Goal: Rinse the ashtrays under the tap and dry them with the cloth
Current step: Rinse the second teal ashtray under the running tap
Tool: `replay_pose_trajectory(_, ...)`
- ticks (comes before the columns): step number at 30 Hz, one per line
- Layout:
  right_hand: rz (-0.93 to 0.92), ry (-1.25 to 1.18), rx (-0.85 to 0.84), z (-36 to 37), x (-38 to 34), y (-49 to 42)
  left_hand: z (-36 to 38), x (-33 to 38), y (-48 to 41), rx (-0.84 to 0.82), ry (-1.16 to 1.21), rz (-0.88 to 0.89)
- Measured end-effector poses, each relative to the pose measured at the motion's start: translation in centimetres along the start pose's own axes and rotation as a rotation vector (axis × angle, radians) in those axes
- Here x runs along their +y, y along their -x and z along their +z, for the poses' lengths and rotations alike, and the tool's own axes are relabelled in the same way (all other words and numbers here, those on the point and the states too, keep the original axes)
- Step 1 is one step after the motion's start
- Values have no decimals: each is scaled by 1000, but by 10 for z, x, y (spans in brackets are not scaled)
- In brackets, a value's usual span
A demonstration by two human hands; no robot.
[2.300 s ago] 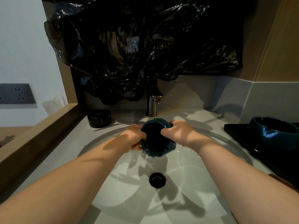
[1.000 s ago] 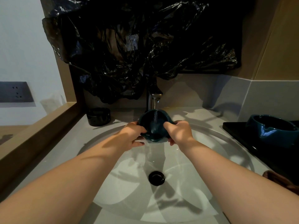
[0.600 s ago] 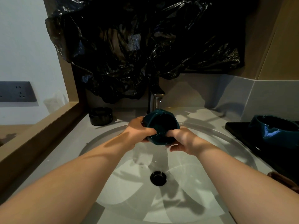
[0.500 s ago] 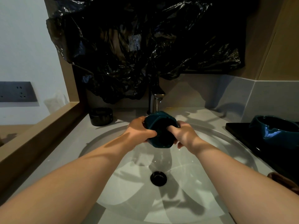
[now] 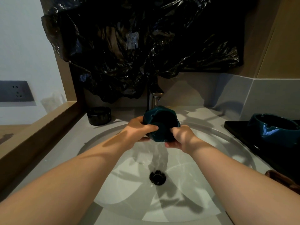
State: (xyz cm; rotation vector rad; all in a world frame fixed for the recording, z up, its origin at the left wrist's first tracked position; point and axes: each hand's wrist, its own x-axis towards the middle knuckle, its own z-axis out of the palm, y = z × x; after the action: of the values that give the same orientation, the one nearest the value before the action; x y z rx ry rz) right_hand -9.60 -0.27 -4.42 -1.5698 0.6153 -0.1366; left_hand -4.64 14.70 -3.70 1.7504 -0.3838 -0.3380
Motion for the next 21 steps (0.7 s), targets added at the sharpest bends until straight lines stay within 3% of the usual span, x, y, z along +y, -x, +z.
replay_pose_trajectory(4,-19,129,-45,-5,-1,2,-1,-1,0,66,-44,45)
replay_pose_trajectory(8,-293,364,58,-12,-1,-5,-3,-3,1,50,-190,82)
replay_pose_trajectory(10,-336,420,51,-11,1,-5,-2,-2,2,48,-231,94)
replay_pose_trajectory(21,-153,273,65,-2,2,-4,-3,3,9,47,-200,135)
